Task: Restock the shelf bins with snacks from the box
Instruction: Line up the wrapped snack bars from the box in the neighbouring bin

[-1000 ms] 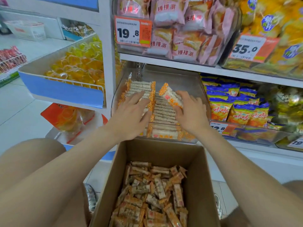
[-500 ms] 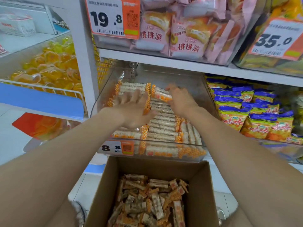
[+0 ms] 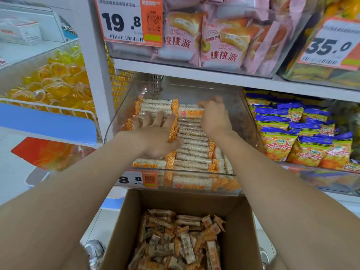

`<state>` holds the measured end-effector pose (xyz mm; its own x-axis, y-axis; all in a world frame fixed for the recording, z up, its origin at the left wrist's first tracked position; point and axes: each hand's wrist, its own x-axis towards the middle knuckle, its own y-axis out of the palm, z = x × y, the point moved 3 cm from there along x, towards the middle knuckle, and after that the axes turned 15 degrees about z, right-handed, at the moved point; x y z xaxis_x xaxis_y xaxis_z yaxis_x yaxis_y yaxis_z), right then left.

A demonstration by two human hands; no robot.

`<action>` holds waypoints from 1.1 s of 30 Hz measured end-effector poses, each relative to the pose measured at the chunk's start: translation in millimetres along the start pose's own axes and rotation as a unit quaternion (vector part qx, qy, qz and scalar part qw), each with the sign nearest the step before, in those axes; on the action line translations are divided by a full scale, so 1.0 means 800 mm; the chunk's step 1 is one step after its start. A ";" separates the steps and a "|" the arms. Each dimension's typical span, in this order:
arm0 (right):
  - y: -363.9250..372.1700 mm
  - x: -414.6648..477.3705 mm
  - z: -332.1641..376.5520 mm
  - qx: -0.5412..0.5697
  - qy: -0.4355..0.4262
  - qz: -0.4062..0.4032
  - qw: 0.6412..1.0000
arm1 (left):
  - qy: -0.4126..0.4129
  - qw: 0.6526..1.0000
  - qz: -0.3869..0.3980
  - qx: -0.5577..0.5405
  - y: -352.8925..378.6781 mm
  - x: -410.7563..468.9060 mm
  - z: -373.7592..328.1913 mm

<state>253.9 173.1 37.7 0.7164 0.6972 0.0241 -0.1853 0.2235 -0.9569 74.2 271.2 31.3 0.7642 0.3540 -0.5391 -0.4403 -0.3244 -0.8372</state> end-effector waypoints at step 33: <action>0.028 -0.349 -0.029 -0.125 -0.178 0.414 0.884 | 0.193 0.978 0.050 0.053 0.162 -0.157 -0.099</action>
<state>65.2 -32.6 2.6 0.1399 0.7315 -0.6673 -0.3604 -0.5901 -0.7224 -41.6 115.2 -1.9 0.8266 -0.0393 -0.5615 -0.5532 -0.2403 -0.7976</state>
